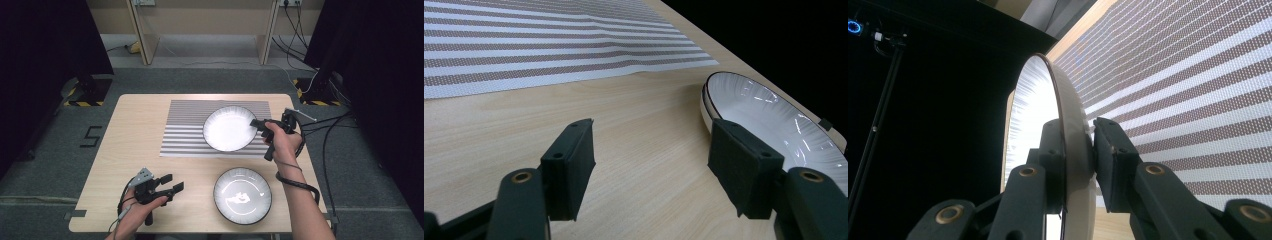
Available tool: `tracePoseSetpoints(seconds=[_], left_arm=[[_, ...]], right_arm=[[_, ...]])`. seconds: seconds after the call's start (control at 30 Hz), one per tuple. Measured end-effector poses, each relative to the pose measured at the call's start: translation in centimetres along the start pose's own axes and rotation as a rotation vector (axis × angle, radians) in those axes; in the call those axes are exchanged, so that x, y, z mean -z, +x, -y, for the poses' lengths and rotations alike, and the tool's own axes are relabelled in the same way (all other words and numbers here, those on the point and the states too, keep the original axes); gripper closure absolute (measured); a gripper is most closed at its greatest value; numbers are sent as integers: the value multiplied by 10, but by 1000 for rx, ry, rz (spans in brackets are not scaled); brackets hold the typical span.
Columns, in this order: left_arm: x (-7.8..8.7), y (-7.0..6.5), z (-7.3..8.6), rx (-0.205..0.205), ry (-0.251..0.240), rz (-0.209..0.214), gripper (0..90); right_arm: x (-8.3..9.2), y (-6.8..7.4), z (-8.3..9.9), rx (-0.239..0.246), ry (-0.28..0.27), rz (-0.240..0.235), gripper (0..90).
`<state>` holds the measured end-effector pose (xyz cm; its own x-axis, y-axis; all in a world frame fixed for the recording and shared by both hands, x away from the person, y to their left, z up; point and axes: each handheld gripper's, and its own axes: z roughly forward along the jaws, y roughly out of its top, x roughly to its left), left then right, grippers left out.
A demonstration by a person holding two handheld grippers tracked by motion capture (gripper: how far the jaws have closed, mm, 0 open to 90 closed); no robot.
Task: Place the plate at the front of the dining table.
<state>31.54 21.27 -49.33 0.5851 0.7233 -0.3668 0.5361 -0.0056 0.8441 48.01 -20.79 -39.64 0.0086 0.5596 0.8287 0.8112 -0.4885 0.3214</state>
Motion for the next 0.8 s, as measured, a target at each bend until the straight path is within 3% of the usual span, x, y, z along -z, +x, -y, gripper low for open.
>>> tracePoseSetpoints(seconds=[0.8], left_arm=[[-1, 1, 1, -3, 7, 0, 344]], right_arm=[[-13, 2, -7, -16, -10, 7, 750]])
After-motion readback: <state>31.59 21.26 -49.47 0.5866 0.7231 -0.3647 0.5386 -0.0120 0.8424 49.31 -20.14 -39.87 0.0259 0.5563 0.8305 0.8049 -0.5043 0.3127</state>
